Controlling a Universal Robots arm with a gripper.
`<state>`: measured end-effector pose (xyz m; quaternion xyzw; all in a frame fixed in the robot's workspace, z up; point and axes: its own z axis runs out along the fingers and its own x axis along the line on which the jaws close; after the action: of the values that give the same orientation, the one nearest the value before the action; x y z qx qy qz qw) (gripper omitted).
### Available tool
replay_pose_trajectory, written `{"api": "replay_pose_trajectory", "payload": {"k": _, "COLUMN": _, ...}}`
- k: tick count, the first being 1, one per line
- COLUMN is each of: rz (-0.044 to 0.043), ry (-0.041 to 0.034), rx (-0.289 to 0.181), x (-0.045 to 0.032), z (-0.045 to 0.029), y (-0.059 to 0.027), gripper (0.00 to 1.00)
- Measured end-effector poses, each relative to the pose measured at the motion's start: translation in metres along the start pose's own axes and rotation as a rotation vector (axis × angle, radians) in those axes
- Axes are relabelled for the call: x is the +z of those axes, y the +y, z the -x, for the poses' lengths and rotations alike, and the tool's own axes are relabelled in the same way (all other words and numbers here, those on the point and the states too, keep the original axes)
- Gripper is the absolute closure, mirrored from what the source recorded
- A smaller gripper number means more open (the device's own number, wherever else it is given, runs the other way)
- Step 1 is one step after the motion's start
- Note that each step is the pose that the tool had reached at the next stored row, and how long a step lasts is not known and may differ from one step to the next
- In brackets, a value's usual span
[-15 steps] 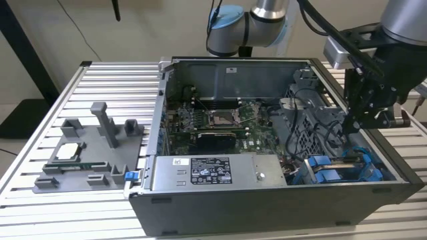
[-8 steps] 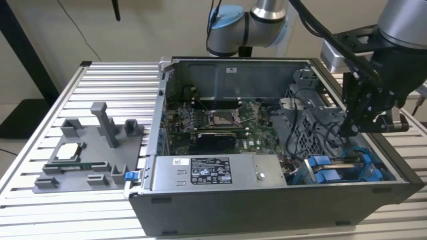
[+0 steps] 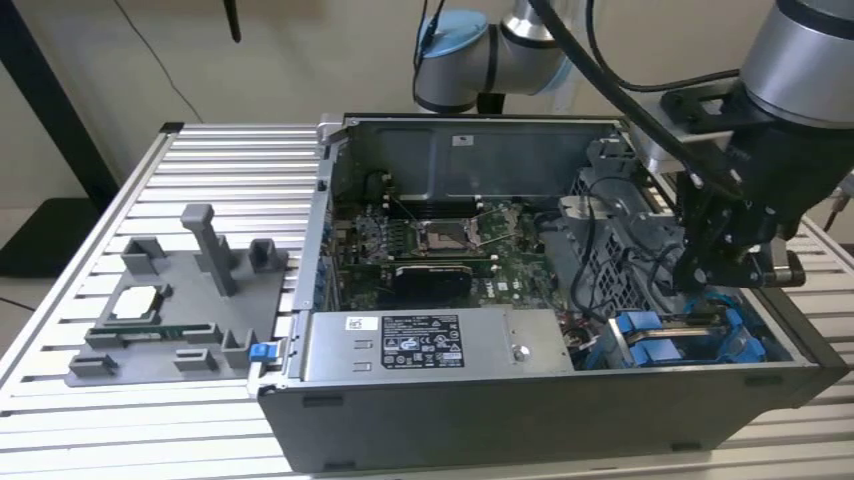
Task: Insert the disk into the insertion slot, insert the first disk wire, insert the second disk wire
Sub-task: 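Insert the second disk wire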
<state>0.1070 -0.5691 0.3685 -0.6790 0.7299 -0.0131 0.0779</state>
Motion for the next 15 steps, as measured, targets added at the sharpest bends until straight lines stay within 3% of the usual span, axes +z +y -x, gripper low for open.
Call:
{"api": "replay_pose_trajectory", "payload": {"k": 9, "rz": -0.0002, "ry": 0.001, "rx": 0.0, "x": 0.0162, "z": -0.0022, "y": 0.0005, "gripper": 1.0}}
{"api": "replay_pose_trajectory", "payload": {"k": 15, "rz": 0.0023, "ry": 0.0067, "rx": -0.001, "x": 0.0236, "z": -0.0021, "y": -0.0091, "gripper": 1.0}}
